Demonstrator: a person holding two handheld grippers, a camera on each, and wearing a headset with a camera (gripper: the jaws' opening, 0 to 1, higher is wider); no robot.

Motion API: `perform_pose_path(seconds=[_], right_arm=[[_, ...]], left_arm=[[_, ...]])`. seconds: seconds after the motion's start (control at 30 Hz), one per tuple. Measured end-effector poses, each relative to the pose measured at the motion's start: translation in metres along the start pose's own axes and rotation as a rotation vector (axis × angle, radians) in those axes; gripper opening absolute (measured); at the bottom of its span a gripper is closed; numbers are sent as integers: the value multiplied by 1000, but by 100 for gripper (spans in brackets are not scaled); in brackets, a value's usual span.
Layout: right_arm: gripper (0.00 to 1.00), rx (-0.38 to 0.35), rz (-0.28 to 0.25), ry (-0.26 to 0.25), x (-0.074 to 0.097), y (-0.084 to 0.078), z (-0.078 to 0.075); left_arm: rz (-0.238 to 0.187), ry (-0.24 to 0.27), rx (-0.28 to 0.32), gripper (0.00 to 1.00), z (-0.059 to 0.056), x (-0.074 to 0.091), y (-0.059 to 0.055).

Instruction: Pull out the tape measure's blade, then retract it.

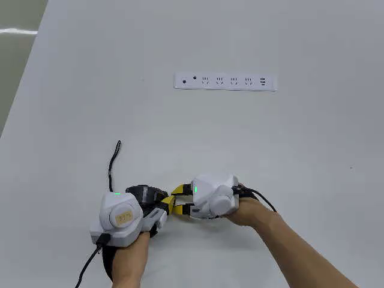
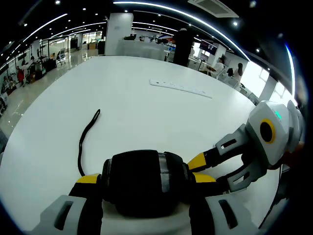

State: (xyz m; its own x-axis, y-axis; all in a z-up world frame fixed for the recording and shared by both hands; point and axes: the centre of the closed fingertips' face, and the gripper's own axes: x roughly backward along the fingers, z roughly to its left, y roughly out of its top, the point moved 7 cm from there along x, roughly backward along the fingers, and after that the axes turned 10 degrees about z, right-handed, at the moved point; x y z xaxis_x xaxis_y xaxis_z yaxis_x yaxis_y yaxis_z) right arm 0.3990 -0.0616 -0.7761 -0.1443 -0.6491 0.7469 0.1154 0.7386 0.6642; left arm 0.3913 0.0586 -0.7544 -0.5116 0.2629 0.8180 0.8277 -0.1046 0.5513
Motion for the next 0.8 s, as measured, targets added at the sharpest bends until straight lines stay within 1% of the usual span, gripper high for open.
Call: perform_pose_path(seconds=[0.13,0.3,0.43,0.47,0.6,0.63,0.7,0.77,0.8], right_arm=[[21,-8,0,-4,0,0,0],[23,-12,-4,-1,0,0,0],[28,-15,-4,1,1,0,0],[29,-35,-3,-12,4,-2,0],[34,-42,1,-20,7,-4,0],[36,-52,1,-27,10,-5,0],[39,-66,3,-40,13,-7,-1],[45,-77,3,-50,17,-8,-1],[47,-87,3,-64,20,-9,-1]], left_arm=[[-12,-4,-14,70,1,2,3],[-13,-6,-21,72,2,3,3],[-16,-10,-29,72,3,4,4],[-32,-19,-61,72,4,6,6],[-42,-31,-77,74,6,7,7],[-44,-37,-81,74,7,7,7],[-46,-57,-95,77,8,9,8],[-53,-76,-106,80,9,9,8],[-52,-90,-114,80,11,10,8]])
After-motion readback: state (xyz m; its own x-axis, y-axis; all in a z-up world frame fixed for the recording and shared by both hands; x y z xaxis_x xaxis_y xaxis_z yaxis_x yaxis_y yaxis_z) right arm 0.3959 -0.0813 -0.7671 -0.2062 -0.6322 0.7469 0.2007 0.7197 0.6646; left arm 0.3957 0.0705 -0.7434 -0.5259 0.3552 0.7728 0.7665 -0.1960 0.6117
